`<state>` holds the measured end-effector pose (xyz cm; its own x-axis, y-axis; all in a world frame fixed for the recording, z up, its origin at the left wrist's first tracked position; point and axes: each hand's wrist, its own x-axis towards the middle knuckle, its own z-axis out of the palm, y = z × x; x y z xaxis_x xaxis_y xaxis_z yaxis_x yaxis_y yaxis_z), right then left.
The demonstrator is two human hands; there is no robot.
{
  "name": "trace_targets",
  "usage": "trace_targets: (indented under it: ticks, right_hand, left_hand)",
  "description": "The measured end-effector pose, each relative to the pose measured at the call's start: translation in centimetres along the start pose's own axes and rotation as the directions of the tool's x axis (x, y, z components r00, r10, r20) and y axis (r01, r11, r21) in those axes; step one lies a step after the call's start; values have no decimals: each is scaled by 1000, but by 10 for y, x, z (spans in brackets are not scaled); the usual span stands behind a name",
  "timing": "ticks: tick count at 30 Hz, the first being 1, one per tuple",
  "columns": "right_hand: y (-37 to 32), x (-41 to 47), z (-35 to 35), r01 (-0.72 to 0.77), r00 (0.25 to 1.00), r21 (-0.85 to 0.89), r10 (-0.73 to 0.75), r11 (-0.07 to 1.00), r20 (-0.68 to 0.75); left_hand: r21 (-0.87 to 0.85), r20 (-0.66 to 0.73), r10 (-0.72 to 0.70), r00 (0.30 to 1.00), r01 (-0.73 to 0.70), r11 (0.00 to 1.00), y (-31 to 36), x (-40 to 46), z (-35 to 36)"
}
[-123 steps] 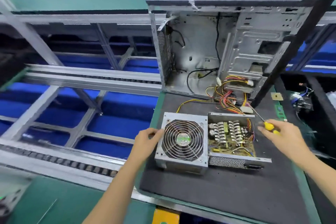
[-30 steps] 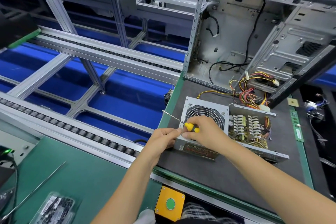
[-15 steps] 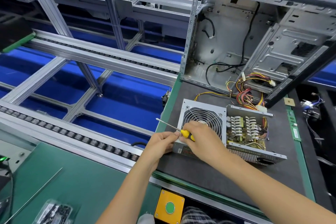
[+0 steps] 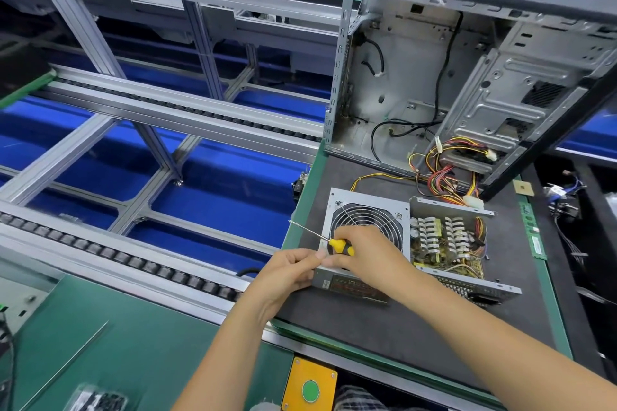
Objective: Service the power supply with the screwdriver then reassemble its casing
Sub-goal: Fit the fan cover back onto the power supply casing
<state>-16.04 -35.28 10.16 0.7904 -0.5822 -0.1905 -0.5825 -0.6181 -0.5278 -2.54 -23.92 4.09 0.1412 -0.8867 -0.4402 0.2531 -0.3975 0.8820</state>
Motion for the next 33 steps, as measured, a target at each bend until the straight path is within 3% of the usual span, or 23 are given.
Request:
trace_targets:
  ticks: [7,12,18,21,27,30,33]
  right_hand:
    - [1,4,-8,-27,999,-130,30,991,25]
    - [2,1,-28,38,996,-29,-36,999,85]
    - [4,-3,-69,72,977,-74,-55,995,208]
    - [0,-9,-84,113,977,-185,-76,976,198]
    - [-9,-18,-103,232,972,-491,-183,840,148]
    - [-7,-21,-110,213,977,-490,-189,845,98]
    - [1,-21,-108,134,991,-431,-117,892,66]
  left_hand:
    - [-6,56,-24,998,24,1000,1,2,-5]
    - [-35,-4,-32,999,32,999,1,4,-2]
    - [-101,4,-40,999,41,994,-2,4,1]
    - [-106,-9,-59,998,58,993,-2,4,2]
    - [-111,-26,-50,998,47,993,0,3,4]
    - [-106,-14,-48,999,46,993,1,1,5]
    - [-91,-88,-11,996,2,996,2,-1,4]
